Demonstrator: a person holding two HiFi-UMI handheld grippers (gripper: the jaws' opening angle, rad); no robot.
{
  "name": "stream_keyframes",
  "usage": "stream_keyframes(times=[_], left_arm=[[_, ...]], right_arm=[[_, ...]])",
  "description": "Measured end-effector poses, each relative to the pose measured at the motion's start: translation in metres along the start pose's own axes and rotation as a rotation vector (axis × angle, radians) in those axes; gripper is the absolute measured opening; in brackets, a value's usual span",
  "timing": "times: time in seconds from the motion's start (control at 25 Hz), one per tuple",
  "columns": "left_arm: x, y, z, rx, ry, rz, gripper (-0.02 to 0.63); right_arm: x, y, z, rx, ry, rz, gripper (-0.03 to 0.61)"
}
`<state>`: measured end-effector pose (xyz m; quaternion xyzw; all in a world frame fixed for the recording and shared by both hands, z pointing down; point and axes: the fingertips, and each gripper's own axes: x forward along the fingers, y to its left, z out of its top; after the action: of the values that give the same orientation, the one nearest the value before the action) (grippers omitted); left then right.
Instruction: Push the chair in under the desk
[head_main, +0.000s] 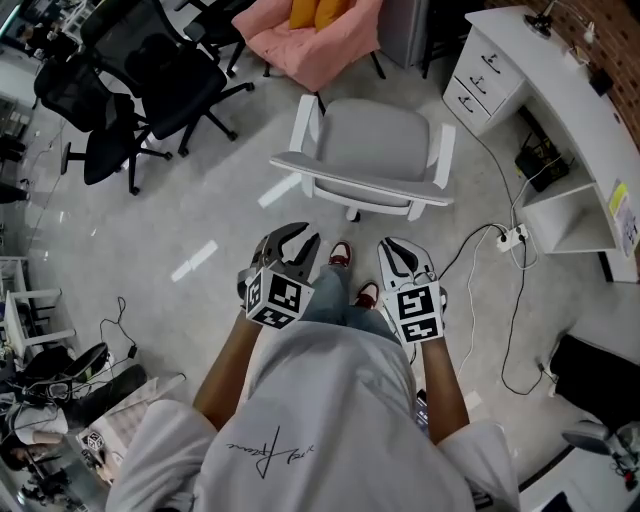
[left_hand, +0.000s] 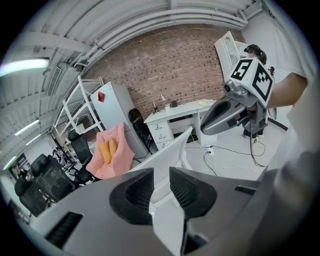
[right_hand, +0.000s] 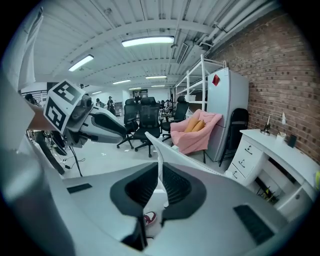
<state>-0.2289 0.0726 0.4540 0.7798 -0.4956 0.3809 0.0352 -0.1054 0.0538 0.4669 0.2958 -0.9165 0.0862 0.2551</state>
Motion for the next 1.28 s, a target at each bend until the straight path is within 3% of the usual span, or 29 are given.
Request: stream_keyframes(times=[0.44, 0.52, 0.64, 0.84, 1.08, 1.28], left_arm=[[0.044, 0.046, -0.001, 0.081, 0.046, -0.018, 0.166], [0.052, 0.054, -0.001, 0.121, 0.055, -0.025, 0.172], [0.065, 0.063, -0.004, 0.204, 0.075, -0.037, 0.178], [0.084, 0.075, -0.012, 0.344, 0.109, -0.076, 0.183], [0.109, 0.091, -0.026, 0.51, 0.156, -0.106, 0.189], [0.124, 0.097, -0.036, 0.552, 0.16, -0.161, 0.189]], right_arm=[[0.027, -0.028, 0.015, -0.104, 0.098, -0.046, 0.031], [0.035, -0.034, 0.018, -0.127, 0.12, -0.048, 0.035], [0.049, -0.039, 0.018, -0.173, 0.163, -0.032, 0.116], [0.074, -0.05, 0.013, -0.309, 0.251, -0.038, 0.157], [0.098, -0.068, -0.002, -0.51, 0.401, -0.058, 0.173], [0.115, -0.081, -0.021, -0.619, 0.522, -0.064, 0.175]])
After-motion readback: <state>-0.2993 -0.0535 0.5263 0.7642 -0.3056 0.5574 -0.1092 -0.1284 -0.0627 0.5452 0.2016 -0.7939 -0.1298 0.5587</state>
